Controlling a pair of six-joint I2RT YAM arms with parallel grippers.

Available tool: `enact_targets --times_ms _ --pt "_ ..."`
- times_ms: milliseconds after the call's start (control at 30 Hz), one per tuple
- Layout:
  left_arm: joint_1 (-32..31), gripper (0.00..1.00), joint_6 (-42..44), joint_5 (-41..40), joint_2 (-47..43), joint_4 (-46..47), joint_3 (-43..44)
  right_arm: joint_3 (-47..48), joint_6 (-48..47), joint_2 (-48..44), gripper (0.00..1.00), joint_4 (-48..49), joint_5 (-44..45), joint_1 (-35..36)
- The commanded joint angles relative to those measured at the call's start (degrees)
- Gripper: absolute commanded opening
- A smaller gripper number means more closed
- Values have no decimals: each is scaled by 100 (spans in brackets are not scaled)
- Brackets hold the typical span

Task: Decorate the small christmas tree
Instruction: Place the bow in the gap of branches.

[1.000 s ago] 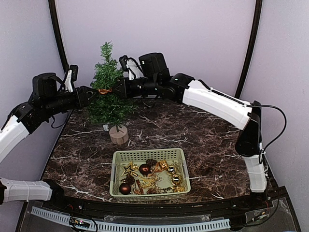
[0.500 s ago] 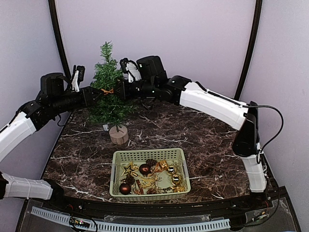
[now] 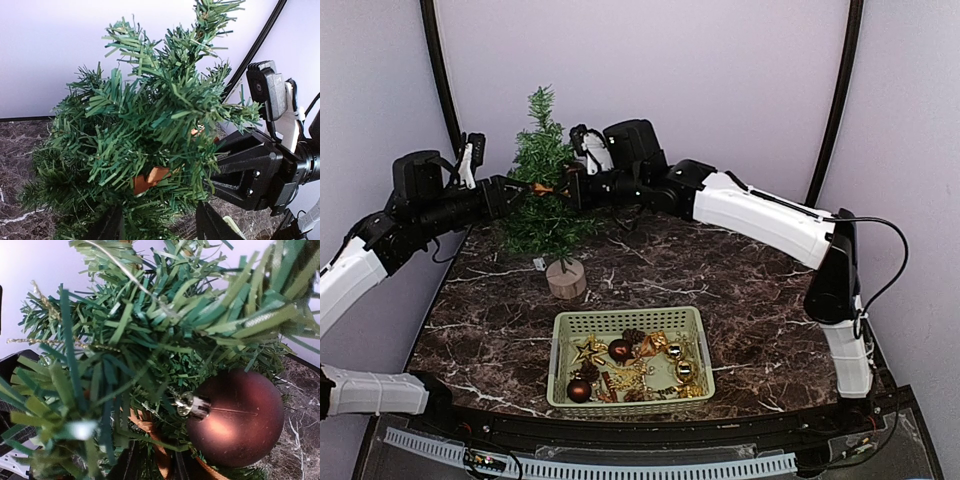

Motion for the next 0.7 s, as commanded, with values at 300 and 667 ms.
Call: enact_targets --times_ms 300,667 --pt "46 59 -109 -167 -594 -569 -44 -706 56 -992 46 580 72 -27" --pt "50 68 -326 220 -1001 -594 -474 -1436 23 -1621 64 835 379 -28"
